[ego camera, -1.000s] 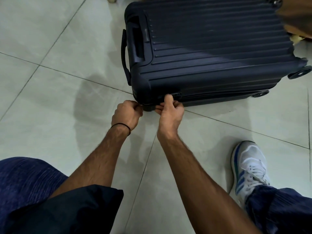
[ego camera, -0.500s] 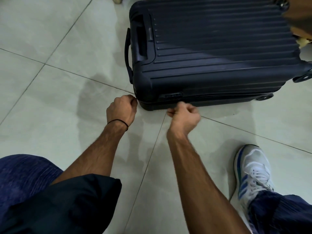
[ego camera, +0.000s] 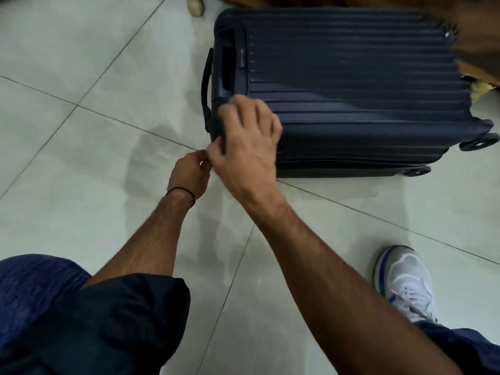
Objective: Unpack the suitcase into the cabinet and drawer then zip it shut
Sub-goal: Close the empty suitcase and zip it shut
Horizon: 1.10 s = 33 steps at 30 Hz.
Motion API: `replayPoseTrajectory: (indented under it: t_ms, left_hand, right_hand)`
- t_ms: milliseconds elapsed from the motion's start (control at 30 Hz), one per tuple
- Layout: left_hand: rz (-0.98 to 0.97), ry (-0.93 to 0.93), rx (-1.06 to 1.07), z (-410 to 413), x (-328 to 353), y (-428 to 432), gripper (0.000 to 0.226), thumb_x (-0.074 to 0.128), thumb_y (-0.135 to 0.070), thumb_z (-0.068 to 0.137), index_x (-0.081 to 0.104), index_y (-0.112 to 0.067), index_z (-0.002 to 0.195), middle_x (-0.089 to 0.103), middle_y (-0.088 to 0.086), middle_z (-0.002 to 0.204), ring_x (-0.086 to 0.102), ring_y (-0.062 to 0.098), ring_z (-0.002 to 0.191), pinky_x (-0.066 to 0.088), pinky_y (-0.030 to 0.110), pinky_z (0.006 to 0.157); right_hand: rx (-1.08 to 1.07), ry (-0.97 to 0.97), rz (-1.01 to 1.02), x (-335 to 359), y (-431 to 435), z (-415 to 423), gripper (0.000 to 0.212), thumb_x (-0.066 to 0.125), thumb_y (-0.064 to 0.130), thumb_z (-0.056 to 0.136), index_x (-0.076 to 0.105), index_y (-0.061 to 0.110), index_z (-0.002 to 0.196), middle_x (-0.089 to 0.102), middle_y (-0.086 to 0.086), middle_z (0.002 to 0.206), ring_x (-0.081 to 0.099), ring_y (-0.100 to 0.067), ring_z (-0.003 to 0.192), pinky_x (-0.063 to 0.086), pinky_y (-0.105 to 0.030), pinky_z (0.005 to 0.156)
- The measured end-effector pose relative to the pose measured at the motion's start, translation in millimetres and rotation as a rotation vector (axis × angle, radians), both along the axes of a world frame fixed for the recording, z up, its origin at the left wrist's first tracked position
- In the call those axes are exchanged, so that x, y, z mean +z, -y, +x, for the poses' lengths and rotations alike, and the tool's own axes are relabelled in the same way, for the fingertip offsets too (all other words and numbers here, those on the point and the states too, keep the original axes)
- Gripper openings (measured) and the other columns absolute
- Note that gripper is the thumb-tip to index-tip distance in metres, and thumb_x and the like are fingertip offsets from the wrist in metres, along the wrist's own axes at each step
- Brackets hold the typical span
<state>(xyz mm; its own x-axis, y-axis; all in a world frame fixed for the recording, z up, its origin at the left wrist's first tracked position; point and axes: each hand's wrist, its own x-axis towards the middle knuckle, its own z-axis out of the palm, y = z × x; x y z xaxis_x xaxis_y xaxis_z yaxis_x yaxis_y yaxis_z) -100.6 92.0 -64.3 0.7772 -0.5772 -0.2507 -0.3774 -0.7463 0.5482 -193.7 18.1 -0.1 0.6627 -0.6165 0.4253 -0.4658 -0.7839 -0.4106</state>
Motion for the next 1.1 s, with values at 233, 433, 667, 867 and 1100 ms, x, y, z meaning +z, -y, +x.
replayPoseTrajectory:
  t_ms: [233, 433, 667, 867, 1100]
  left_hand:
    - [-0.065, -0.072, 0.117, -5.5, 4.1, -0.1, 0.025, 0.045, -0.011, 0.096, 0.065, 0.001, 0.108, 0.066, 0.024, 0.111, 0.058, 0.044, 0.1, 0.037, 0.033, 0.072]
    - [0.026, 0.029, 0.11, -10.9, 10.3, 0.1, 0.026, 0.048, -0.02, 0.098, 0.063, -0.002, 0.109, 0.064, 0.021, 0.112, 0.059, 0.043, 0.102, 0.041, 0.037, 0.075]
    - [0.03, 0.14, -0.061, -17.0, 1.1, -7.7, 0.02, 0.047, -0.022, 0.096, 0.066, -0.015, 0.098, 0.07, 0.01, 0.091, 0.063, 0.033, 0.083, 0.045, 0.036, 0.066]
    - [-0.018, 0.107, -0.235, -37.0, 1.8, -13.9, 0.013, 0.052, -0.016, 0.089, 0.064, -0.019, 0.091, 0.071, 0.008, 0.089, 0.063, 0.034, 0.087, 0.042, 0.033, 0.068]
    - [-0.094, -0.001, -0.349, -83.1, 8.1, -27.1, 0.021, 0.053, -0.019, 0.095, 0.065, -0.002, 0.094, 0.068, 0.017, 0.097, 0.061, 0.033, 0.092, 0.036, 0.03, 0.07]
  right_hand:
    - [0.245, -0.775, -0.415, 12.7, 16.5, 52.5, 0.046, 0.052, 0.032, 0.096, 0.054, 0.014, 0.139, 0.046, -0.009, 0.147, 0.019, -0.036, 0.149, -0.004, -0.058, 0.122]
    - [0.253, -0.817, -0.422, 16.3, 12.6, 67.8, 0.042, 0.048, 0.026, 0.098, 0.053, 0.012, 0.138, 0.053, -0.009, 0.14, 0.028, -0.035, 0.143, 0.024, -0.05, 0.116]
    - [0.418, -0.62, -0.229, 24.5, 24.2, 36.5, 0.022, 0.052, 0.019, 0.091, 0.062, 0.016, 0.111, 0.062, -0.001, 0.114, 0.039, -0.024, 0.122, 0.031, -0.039, 0.104]
    - [0.406, -0.697, -0.132, 31.3, 21.7, -7.7, 0.021, 0.064, 0.029, 0.083, 0.063, 0.017, 0.101, 0.062, 0.004, 0.104, 0.038, -0.021, 0.12, 0.031, -0.035, 0.1]
    - [0.133, -0.928, -0.258, 14.8, -3.0, 0.7, 0.073, 0.061, 0.024, 0.088, 0.026, 0.007, 0.15, 0.051, -0.011, 0.134, 0.028, -0.03, 0.134, 0.028, -0.045, 0.105]
